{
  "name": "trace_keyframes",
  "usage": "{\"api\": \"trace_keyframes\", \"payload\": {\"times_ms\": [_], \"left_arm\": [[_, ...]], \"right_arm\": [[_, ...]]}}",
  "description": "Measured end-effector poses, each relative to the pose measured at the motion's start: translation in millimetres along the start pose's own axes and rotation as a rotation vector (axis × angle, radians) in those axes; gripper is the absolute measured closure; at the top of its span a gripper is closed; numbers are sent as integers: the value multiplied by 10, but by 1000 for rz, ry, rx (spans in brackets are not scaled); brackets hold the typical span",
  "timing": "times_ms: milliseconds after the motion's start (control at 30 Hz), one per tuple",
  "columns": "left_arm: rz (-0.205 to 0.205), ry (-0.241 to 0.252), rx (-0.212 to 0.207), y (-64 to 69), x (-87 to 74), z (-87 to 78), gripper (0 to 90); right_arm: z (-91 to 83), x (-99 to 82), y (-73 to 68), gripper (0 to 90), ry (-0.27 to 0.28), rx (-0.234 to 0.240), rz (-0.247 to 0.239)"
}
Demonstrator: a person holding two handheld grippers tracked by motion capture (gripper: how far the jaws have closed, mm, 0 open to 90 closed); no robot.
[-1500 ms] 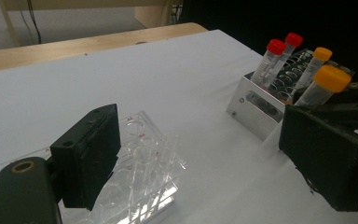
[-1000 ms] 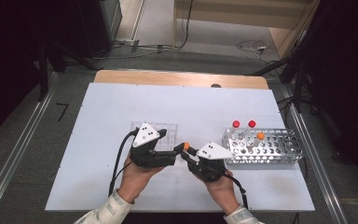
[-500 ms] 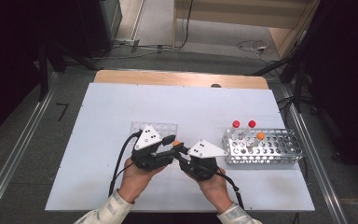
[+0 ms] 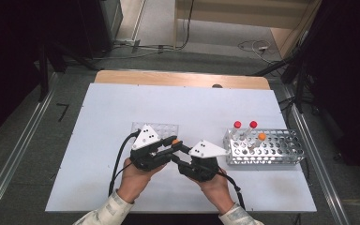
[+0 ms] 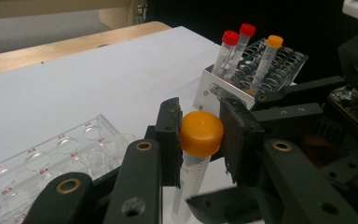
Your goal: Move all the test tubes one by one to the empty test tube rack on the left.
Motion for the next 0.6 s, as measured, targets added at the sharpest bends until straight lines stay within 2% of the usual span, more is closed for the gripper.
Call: {"api": "trace_keyframes", "payload": {"times_ms": [100, 267, 600], "left_arm": [[-3, 11, 9, -36, 42, -37, 703], [-16, 29, 23, -74, 99, -79, 704], [-23, 52, 59, -178, 200, -167, 704]], "right_arm": [[-45, -11, 15, 421, -5, 6, -2], [-163, -58, 109, 372, -17, -5, 8], [-456, -120, 192, 326, -28, -22, 14]]}}
Point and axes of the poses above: each handheld gripper's, and its own axes: z roughly forward along the jaws, x roughly out of its top, y roughly to its right, the point moved 4 cm from there along z, roughly forward along the jaws, and after that the axes turned 15 degrees about y, right-handed, at the moved point
